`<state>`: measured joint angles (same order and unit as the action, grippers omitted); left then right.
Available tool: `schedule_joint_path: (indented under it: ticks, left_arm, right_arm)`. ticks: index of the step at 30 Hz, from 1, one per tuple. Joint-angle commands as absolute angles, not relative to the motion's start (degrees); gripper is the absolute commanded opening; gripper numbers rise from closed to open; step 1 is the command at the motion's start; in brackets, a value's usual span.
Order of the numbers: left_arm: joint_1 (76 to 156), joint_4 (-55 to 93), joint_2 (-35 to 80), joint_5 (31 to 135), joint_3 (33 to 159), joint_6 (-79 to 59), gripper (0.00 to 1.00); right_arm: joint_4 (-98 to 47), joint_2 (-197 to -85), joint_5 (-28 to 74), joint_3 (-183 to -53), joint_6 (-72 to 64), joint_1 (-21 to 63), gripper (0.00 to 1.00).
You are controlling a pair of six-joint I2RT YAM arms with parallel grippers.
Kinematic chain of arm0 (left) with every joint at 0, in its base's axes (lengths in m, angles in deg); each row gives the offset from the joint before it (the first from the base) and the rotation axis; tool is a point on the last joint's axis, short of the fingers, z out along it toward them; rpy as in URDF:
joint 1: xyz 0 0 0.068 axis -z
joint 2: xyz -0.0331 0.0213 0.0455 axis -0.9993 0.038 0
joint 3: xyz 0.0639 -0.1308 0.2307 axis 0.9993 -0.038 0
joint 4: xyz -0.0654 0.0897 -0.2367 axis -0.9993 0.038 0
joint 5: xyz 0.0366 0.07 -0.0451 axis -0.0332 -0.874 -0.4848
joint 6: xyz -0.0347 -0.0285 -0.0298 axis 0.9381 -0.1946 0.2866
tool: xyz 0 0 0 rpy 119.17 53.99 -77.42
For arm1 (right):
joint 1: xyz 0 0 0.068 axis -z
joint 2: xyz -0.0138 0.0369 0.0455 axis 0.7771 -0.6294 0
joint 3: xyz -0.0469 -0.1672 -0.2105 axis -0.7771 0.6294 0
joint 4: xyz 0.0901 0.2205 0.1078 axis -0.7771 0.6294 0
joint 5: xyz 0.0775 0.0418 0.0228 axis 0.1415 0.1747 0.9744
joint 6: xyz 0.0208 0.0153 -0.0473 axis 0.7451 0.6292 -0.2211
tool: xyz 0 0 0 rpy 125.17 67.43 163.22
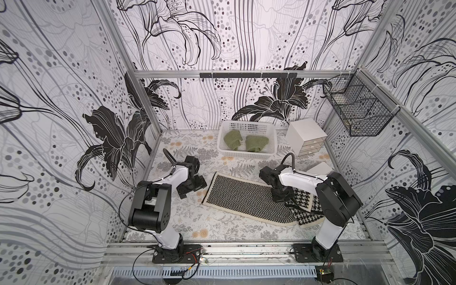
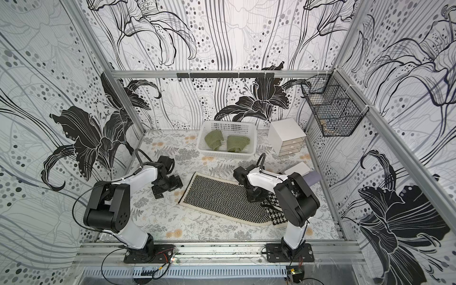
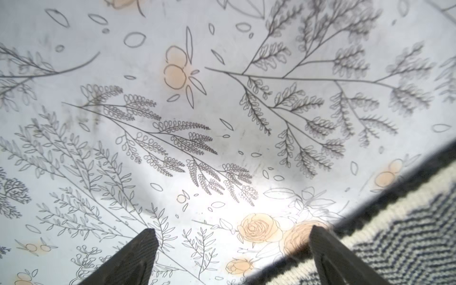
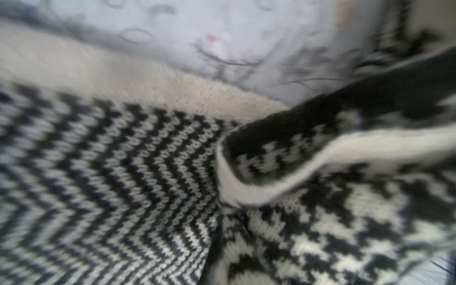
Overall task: Roll up the scarf and place it into the basket
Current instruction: Flatten out the scarf at the center of the board.
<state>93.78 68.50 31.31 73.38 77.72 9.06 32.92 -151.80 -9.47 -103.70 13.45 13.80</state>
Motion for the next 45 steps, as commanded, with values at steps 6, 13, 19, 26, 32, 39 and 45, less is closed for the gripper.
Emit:
schedule_joint_path:
  ticks: [6, 13, 19, 26, 32, 39, 45]
  left_arm:
    - [88.8, 68.4, 21.4, 78.1, 78.5, 9.3, 0.99]
    - [71.2, 67.3, 16.1, 87.4, 78.6, 6.6, 0.99]
    - [70.6, 66.8, 18.7, 95.6, 78.2, 2.8, 0.99]
    - [84.0, 67.0, 24.1, 95.0, 79.3, 2.4, 0.99]
    - [96.7, 68.6, 29.6, 96.4, 82.4, 2.0, 0.99]
    - [117.7, 78.0, 30.8, 86.6, 88.2, 5.7, 0.99]
    - [135.9, 83.4, 31.7, 74.5, 90.4, 18.8, 0.99]
  right_arm:
    - [32.5, -140.5, -3.0, -124.5, 4.7, -1.0, 0.00]
    - [23.1, -157.1, 14.1, -141.3, 5.3, -11.6, 0.12]
    - [16.7, -159.6, 12.9, -135.9, 7.9, -10.7, 1.00]
    - [17.4, -146.8, 8.5, -123.2, 7.1, -2.5, 1.00]
    - [16.9, -137.5, 8.1, -118.0, 4.4, 2.2, 1.00]
    - [22.8, -132.1, 2.5, -109.4, 8.6, 10.8, 1.00]
    - [21.3, -123.7, 1.9, -96.8, 11.6, 22.4, 0.96]
